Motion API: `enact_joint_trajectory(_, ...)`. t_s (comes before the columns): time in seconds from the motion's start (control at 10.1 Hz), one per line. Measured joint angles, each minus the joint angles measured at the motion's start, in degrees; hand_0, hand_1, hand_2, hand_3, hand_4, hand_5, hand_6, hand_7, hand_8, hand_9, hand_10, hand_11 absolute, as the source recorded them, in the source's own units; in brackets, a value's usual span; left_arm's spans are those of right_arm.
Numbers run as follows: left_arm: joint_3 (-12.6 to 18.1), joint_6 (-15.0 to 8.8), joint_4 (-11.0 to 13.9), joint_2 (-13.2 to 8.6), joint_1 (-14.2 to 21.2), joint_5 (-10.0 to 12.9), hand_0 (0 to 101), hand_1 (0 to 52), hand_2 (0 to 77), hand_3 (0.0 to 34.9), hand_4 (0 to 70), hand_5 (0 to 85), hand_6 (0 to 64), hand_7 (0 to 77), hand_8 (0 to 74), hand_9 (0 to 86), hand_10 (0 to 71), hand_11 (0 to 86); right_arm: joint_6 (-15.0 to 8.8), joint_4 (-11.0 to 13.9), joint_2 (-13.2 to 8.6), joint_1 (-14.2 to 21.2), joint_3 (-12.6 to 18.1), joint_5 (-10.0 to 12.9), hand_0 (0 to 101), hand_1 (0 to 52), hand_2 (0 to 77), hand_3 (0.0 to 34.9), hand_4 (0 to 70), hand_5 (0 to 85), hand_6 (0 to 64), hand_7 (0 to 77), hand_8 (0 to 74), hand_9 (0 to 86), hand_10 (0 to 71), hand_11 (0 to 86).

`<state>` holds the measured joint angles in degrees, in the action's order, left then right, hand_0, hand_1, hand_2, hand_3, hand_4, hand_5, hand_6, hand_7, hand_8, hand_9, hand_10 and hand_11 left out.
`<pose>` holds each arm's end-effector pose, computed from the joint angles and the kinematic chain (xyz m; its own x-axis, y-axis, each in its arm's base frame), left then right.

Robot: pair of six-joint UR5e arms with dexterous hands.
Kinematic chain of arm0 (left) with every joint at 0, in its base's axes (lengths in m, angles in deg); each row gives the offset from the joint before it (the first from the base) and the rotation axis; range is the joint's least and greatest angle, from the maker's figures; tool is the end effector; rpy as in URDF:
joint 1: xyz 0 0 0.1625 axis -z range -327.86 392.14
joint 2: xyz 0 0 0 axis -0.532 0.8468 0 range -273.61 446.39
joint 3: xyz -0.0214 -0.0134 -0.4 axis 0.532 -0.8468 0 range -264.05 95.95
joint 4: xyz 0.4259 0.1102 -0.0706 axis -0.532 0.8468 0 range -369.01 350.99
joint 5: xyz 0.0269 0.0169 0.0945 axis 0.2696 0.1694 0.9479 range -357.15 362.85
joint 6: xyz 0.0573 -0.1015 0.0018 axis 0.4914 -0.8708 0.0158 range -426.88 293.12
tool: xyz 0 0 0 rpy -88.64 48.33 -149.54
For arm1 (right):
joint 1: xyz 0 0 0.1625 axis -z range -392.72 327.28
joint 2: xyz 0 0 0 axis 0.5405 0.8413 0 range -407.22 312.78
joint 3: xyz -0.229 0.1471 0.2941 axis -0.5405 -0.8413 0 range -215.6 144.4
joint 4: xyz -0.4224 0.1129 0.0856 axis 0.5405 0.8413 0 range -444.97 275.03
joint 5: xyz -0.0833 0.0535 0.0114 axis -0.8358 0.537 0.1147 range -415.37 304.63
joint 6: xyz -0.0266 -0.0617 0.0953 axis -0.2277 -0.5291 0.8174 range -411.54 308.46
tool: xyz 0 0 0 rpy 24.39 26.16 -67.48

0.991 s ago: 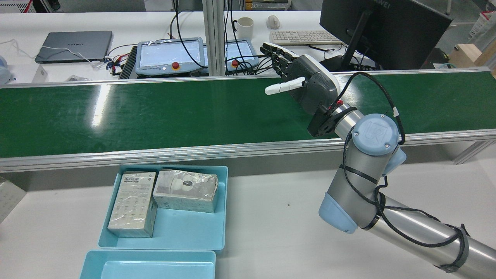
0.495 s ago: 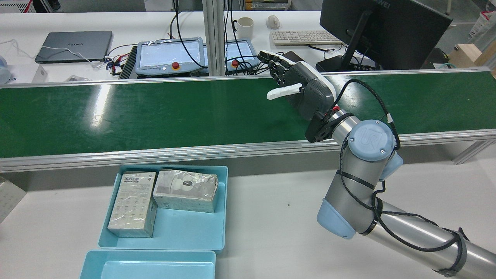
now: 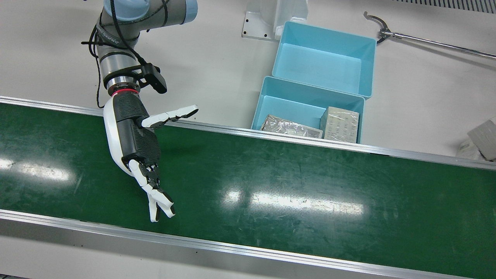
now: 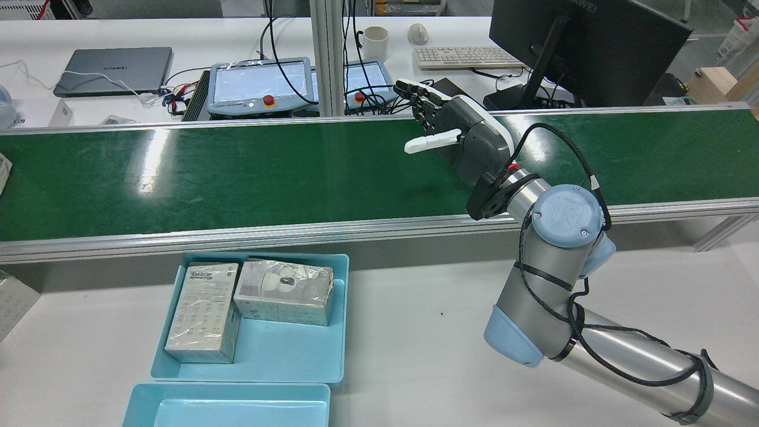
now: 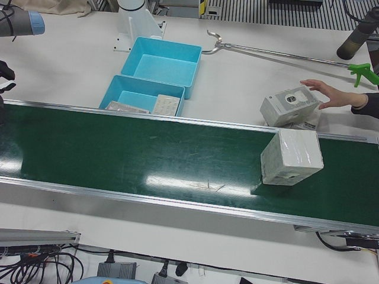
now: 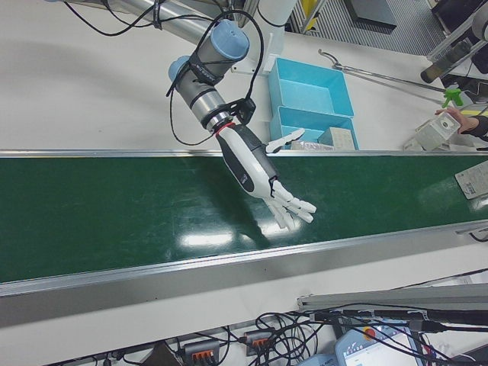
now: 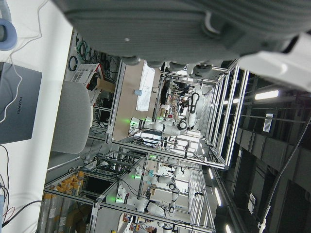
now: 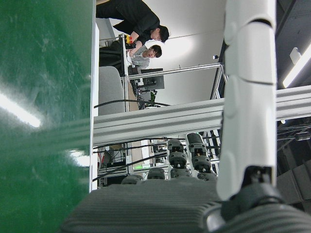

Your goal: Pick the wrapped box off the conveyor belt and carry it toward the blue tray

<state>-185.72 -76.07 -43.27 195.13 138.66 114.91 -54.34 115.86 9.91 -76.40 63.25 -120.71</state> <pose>-0.2554 -0.5465 0.4335 -0.9793 -0.0843 0.1842 -0.1778 -0.0787 -0.9809 -0.3584 -0.5939 0.2714 -0.9211 0.3755 -0.1031 0.2133 0.2650 -0.9403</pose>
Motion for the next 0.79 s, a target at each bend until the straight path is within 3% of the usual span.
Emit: enact_joint_trajectory(0.79,0.0,0.0,0.0,0.0,0.0,0.0,0,0.0,0.5,0.0,0.0,1.1,0.5,0.5,0.5,0.5,0.5,0.5,-0.02,-0.15,-0.02,-0.8,0.61,0.19,49,15.8,4.9,0.0,8.2,15.3,2.7,4.4,0.5,1.1,0.0,0.5)
